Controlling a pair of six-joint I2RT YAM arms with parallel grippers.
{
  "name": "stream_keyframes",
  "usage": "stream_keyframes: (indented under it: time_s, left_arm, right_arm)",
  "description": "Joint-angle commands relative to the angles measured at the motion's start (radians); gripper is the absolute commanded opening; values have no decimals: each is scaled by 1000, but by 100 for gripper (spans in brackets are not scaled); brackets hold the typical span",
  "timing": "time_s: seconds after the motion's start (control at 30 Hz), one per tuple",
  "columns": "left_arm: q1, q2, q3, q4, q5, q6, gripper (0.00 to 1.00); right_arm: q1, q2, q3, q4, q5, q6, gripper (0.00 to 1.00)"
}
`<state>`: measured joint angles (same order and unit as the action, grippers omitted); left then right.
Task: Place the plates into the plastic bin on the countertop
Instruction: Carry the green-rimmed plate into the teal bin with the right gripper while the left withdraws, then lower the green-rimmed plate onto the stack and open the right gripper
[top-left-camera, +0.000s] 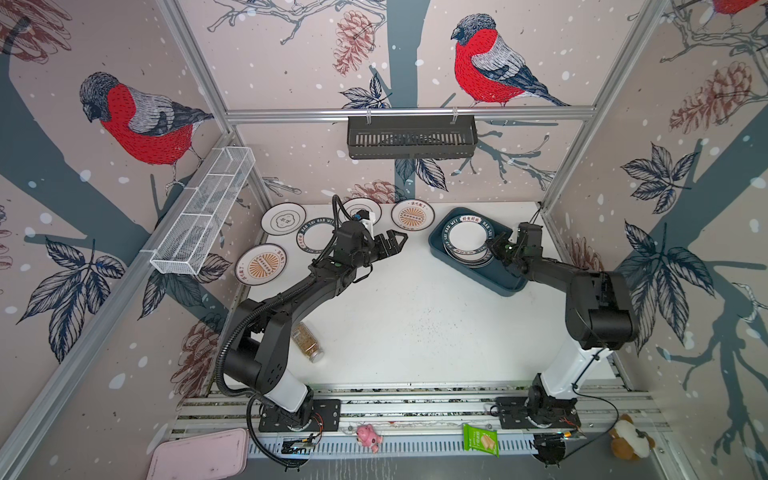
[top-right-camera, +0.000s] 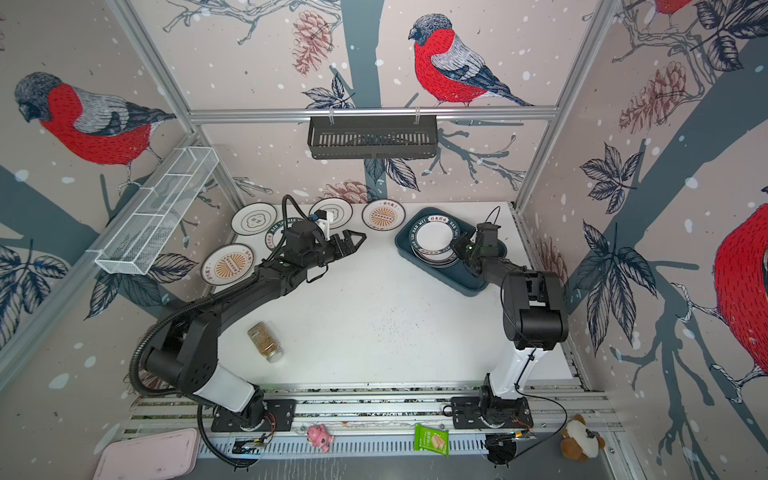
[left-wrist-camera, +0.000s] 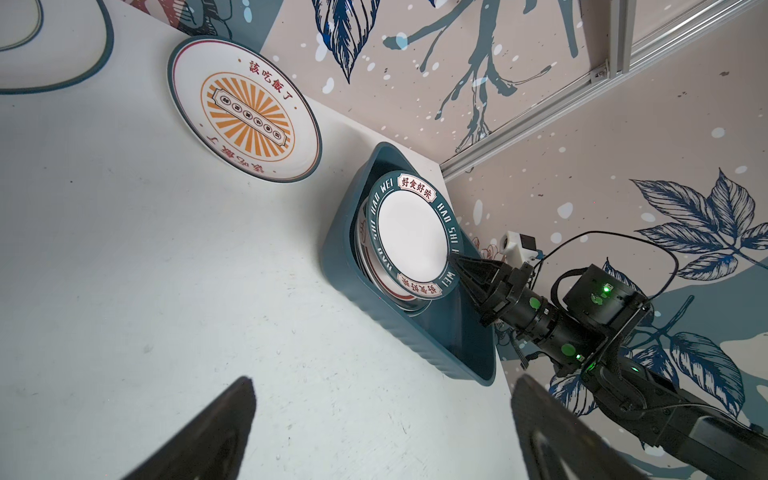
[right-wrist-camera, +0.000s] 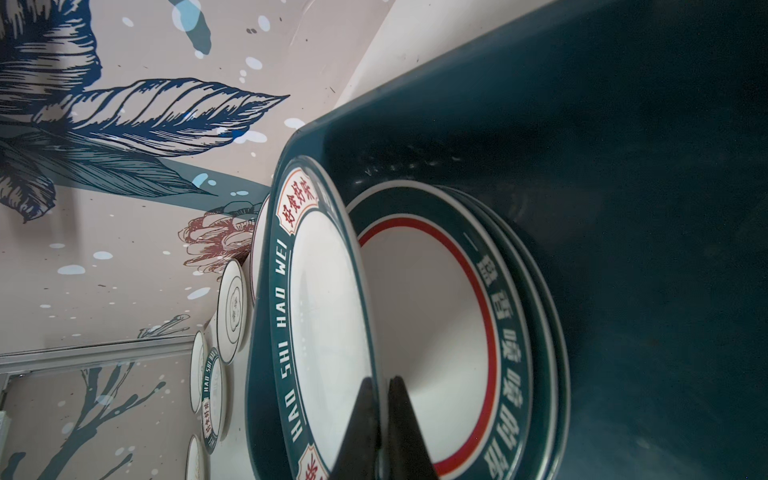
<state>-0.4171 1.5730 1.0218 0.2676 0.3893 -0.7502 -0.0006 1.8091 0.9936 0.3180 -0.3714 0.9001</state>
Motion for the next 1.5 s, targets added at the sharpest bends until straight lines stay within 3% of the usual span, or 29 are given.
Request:
stream_keyframes:
  time_s: [0.0,0.43,0.73,1.13,1.47]
  left_arm:
    - [4,2,7,11,0,12,96]
    - [18,28,11,10,5,11,96]
    - [18,36,13,19,11,5,96]
    - [19,32,5,22,13,7,96]
    - [21,24,-3,24,22,14,96]
  right_arm:
    - [1,11,11,35,12,-22,1]
    - [1,56,28,-8,31,-45,2]
    - [4,65,36,-44,40,-59,9]
    - [8,35,9,-79,74,-61,9]
    - [11,6,-12,-100,101,-56,15]
